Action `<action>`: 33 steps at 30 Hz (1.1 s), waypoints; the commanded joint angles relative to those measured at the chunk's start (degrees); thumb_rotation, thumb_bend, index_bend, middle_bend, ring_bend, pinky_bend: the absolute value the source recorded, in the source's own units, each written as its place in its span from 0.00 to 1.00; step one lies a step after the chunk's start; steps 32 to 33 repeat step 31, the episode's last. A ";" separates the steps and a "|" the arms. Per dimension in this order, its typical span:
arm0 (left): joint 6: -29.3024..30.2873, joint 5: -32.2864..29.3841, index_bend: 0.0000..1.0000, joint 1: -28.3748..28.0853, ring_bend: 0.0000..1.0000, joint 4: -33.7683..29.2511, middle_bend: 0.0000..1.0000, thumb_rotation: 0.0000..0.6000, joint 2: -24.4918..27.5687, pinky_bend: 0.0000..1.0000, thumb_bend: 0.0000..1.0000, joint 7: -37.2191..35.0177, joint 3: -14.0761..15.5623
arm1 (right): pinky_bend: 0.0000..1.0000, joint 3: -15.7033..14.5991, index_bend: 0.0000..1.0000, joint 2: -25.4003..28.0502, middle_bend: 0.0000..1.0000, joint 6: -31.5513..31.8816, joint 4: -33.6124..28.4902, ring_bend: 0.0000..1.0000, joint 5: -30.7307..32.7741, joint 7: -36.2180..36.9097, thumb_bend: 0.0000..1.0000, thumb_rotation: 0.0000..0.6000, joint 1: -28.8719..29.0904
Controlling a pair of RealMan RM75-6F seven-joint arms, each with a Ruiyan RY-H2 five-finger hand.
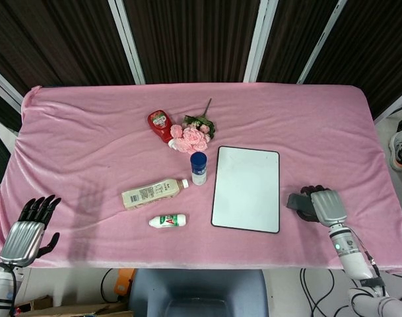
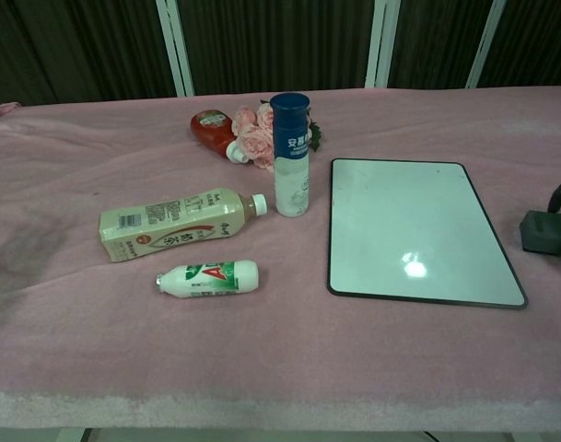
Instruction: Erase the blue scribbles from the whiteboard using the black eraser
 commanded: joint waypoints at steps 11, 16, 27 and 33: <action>0.27 0.52 0.00 0.09 0.02 -0.04 0.04 1.00 0.29 0.05 0.41 -0.70 0.12 | 0.37 0.61 0.09 9.82 0.24 4.33 -13.13 0.20 -1.83 3.88 0.43 1.00 -3.45; 0.81 0.89 0.00 0.31 0.02 -0.09 0.04 1.00 0.35 0.05 0.41 -0.84 0.18 | 0.32 0.44 0.06 15.68 0.19 11.18 -22.83 0.14 -3.65 1.11 0.38 1.00 -6.85; 4.37 2.66 0.00 1.63 0.02 0.41 0.02 1.00 0.53 0.05 0.41 -2.31 0.09 | 0.11 -1.29 0.00 22.35 0.07 22.78 -37.27 0.00 -5.96 -14.39 0.31 1.00 -14.72; 5.04 3.02 0.00 1.85 0.01 0.57 0.01 1.00 0.50 0.05 0.41 -2.71 -0.01 | 0.11 -1.89 0.00 21.85 0.07 23.38 -36.95 0.00 -7.40 -15.35 0.31 1.00 -15.61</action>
